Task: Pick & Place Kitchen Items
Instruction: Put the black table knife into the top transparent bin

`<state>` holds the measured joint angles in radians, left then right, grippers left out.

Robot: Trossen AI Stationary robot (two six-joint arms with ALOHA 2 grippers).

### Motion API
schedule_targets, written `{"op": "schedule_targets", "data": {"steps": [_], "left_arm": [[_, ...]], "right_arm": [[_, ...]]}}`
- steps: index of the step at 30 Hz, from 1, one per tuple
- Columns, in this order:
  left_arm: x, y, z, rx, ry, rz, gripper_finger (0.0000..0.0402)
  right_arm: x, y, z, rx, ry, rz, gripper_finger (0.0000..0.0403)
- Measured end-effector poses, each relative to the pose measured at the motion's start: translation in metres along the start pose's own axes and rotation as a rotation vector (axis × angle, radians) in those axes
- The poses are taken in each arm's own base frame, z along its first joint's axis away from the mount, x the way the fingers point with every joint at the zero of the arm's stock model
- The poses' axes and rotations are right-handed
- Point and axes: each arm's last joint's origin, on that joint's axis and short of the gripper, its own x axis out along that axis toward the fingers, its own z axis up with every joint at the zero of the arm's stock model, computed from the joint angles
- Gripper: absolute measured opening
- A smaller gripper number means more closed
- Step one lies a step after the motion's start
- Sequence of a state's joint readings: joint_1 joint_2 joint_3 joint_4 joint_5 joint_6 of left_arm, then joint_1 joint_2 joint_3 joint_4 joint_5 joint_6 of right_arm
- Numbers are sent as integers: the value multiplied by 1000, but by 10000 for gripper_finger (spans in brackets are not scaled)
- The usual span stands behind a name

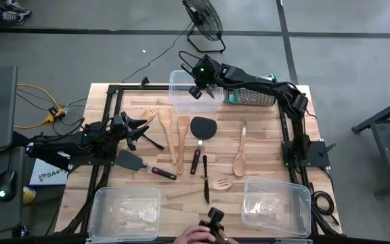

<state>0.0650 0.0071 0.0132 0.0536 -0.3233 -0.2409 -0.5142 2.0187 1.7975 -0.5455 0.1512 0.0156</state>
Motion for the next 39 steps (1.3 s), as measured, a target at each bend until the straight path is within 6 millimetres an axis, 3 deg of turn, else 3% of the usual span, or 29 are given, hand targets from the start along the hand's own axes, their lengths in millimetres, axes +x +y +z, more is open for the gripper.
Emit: {"op": "schedule_targets", "data": {"steps": [6,15,27,39], "left_arm": [[0,0,0,0,0,0,152],[0,0,0,0,-1,0,152],[0,0,0,0,0,0,152],[0,0,0,0,0,-1,152]], "right_arm": [[0,-1,-5,-56,47,25,27],[23,-1,-16,-73,108,47,27],[34,-2,-24,-73,151,73,45],[36,-7,-24,-67,148,66,59]]}}
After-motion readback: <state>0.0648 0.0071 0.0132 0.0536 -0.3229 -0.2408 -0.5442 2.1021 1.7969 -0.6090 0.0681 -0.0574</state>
